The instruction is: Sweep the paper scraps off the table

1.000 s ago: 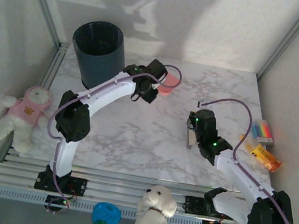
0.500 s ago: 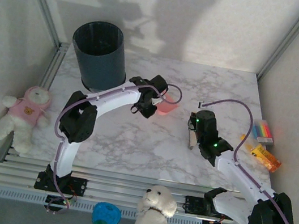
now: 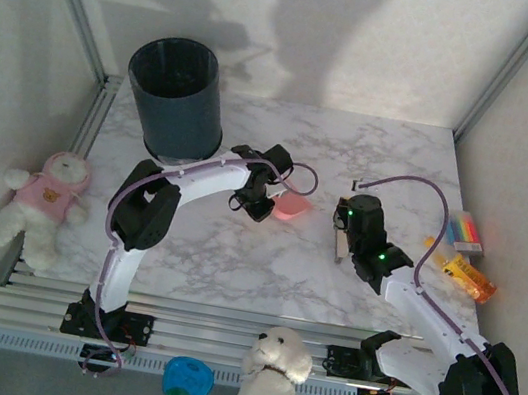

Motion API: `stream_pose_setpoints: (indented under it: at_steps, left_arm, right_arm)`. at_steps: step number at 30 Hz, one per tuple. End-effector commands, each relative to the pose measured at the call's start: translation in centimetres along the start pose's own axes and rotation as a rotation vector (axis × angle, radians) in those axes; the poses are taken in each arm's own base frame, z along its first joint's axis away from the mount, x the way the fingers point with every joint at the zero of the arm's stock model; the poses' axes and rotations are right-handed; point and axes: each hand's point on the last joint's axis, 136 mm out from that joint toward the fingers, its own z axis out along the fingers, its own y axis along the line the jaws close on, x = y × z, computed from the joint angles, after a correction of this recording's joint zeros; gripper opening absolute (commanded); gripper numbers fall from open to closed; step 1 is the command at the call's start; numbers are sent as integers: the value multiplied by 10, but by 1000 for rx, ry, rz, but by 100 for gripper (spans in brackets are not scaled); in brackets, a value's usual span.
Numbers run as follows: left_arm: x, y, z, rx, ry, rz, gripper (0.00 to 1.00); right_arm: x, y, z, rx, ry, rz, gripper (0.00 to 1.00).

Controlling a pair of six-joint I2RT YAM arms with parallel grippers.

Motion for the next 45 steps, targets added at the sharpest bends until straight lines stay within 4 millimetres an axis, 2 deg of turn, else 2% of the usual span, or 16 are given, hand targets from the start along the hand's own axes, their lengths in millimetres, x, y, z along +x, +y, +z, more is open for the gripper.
stream_pose_setpoints:
  at_steps: [1,10,23,29,37,45]
  left_arm:
    - [9,-9,13,32,41,28,0]
    - [17,-9,25,32,70,22,6]
    - [20,-7,19,20,53,27,28]
    - [21,-5,18,12,57,29,33]
    - [20,-2,10,-8,47,30,38]
    - [17,-1,-15,-19,-3,26,39]
  right_arm:
    - [-4,-6,-2,23,-25,-2,0]
    - [-3,-6,-1,24,-22,-2,0]
    - [-2,-7,0,27,-19,-3,0]
    - [-3,-6,-1,27,-20,-4,0]
    - [-4,-7,-1,26,-22,-5,0]
    - [-7,-1,2,1,-34,-38,0]
